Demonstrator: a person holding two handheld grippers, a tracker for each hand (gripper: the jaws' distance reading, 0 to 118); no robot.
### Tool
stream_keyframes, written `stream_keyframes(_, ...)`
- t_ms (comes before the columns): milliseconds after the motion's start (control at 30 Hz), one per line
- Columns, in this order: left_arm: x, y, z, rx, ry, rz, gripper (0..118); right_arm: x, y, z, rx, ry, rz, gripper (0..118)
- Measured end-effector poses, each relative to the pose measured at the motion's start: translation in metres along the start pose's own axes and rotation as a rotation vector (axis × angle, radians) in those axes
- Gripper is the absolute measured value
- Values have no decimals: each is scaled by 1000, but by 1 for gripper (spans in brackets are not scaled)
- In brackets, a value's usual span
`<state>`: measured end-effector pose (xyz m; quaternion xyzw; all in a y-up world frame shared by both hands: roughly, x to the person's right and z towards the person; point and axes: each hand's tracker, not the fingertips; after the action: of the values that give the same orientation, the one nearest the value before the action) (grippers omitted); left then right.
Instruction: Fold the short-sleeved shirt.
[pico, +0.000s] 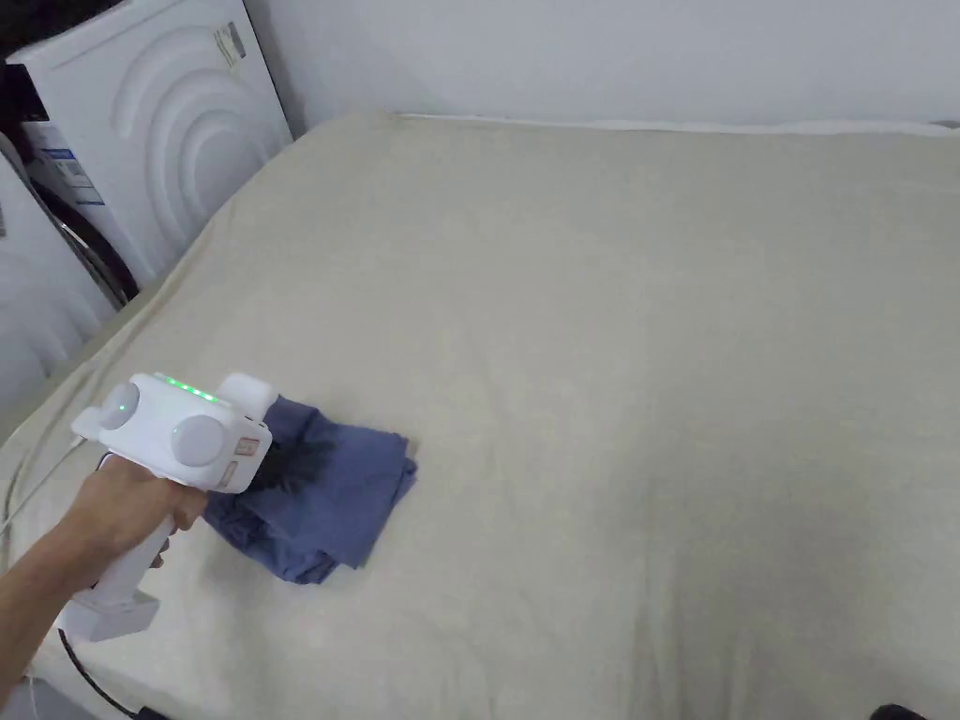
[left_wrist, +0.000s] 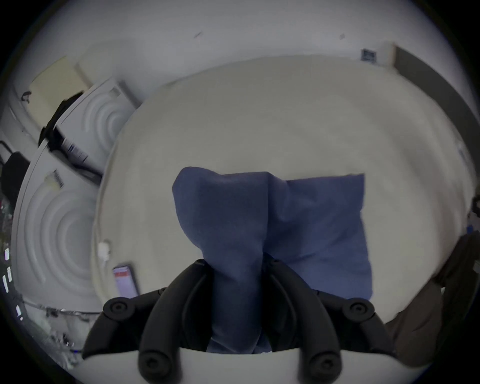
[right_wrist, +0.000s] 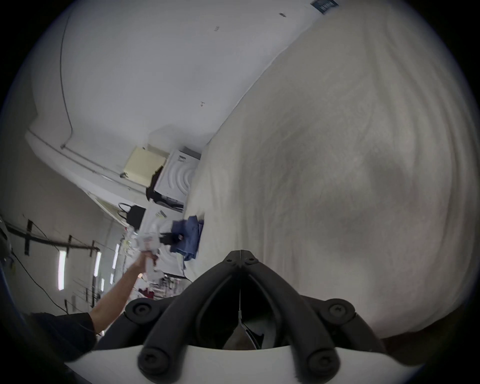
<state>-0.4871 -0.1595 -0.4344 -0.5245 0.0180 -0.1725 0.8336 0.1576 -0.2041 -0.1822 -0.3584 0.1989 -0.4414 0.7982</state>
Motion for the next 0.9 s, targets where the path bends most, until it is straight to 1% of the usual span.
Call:
stream_keyframes(33,-5,-5,-8,-21,3,1,29,0,-1,1,1,-13,9,1)
stream_keyframes(67,-6,-12,-10,-21,-16,-6,33,-1,-1,2,2,-26,12,1)
stream_keyframes(100,-8,-18,-11,-13,-30,35,62,-2,0,3,-4,-61,27,1)
stream_keyframes(133,-7,-22,-12,6,40,77,95,-4,0,5,-4,-82,39,1)
stream_keyframes(167,-5,-25,-11,17,158,89,118,-6,1,7,-3,-98,58,1)
stream_keyframes(200,-8,-31,-5,30,237,97,116,-8,2,9,-1,-106,69,1)
stream_keyframes(233,-8,-33,2,164,157,65,116,-10,4,11,5,-111,78,1)
stream_keyframes(267,-8,-35,8,98,188,74,116,-13,7,13,13,-120,88,1)
stream_keyframes(300,-4,-37,16,77,194,85,116,-18,9,15,27,-136,100,1)
stream_keyframes(367,0,-37,53,198,210,54,116,-30,17,21,69,-189,141,1)
stream_keyframes(467,26,-35,111,374,177,58,116,-63,29,32,144,-223,228,1)
stream_keyframes(500,38,-33,138,442,164,82,115,-75,35,39,171,-234,274,1)
stream_keyframes(567,71,-33,191,585,238,154,115,-110,43,51,240,-268,390,1)
stream_keyframes(633,95,-32,226,728,187,274,114,-158,48,67,323,-323,525,1)
stream_keyframes(667,107,-33,245,767,127,304,112,-179,49,73,358,-352,581,1)
stream_keyframes(700,120,-34,265,832,93,317,102,-202,50,81,392,-371,640,1)
stream_keyframes(733,150,-39,306,910,64,299,86,-225,50,89,435,-378,702,1)
stream_keyframes(767,165,-41,325,934,79,300,65,-243,49,96,474,-376,747,1)
stream_keyframes(800,181,-44,347,975,100,322,27,-264,47,105,518,-383,786,1)
stream_keyframes(833,194,-48,369,1019,75,335,11,-283,44,114,567,-395,823,1)
stream_keyframes(900,207,-49,407,1100,8,372,11,-313,36,128,655,-423,880,1)
